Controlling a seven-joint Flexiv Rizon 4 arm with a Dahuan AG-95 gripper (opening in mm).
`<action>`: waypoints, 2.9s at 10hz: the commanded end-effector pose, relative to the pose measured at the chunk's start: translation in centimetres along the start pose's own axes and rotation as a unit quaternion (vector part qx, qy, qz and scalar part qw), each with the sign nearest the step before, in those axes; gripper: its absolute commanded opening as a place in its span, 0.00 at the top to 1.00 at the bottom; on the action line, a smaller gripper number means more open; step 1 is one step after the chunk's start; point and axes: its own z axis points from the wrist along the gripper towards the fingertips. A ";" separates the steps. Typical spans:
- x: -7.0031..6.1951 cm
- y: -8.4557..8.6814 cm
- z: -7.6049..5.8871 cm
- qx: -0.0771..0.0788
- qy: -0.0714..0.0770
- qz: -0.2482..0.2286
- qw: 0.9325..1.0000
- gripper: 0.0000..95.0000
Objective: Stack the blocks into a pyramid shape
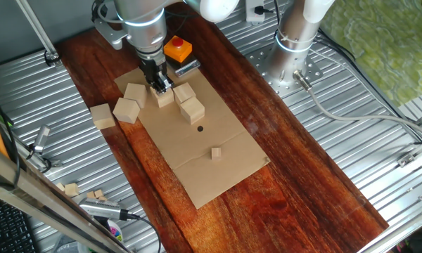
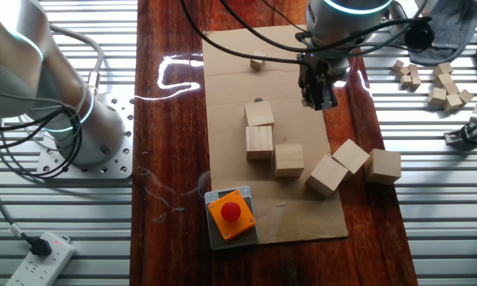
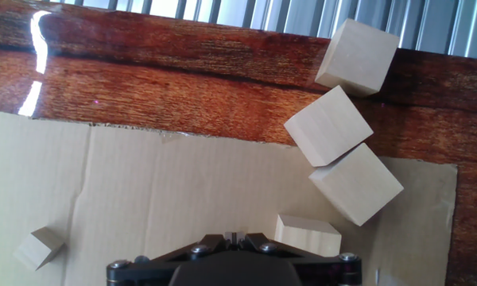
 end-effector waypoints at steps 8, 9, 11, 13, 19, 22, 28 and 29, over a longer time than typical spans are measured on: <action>0.0 0.0 0.0 0.001 0.003 0.001 1.000 1.00; 0.0 0.0 0.0 0.001 0.003 0.004 1.000 1.00; 0.0 0.0 0.0 0.000 0.001 0.006 1.000 1.00; 0.0 0.0 0.0 0.002 0.000 0.008 1.000 1.00; 0.0 0.0 0.1 0.000 0.001 0.021 1.000 1.00; -0.3 0.3 0.6 -0.001 0.002 0.025 1.000 1.00; -1.3 1.7 2.2 -0.020 0.001 0.017 1.000 0.80; -1.3 1.8 2.4 -0.032 0.001 0.013 0.999 0.60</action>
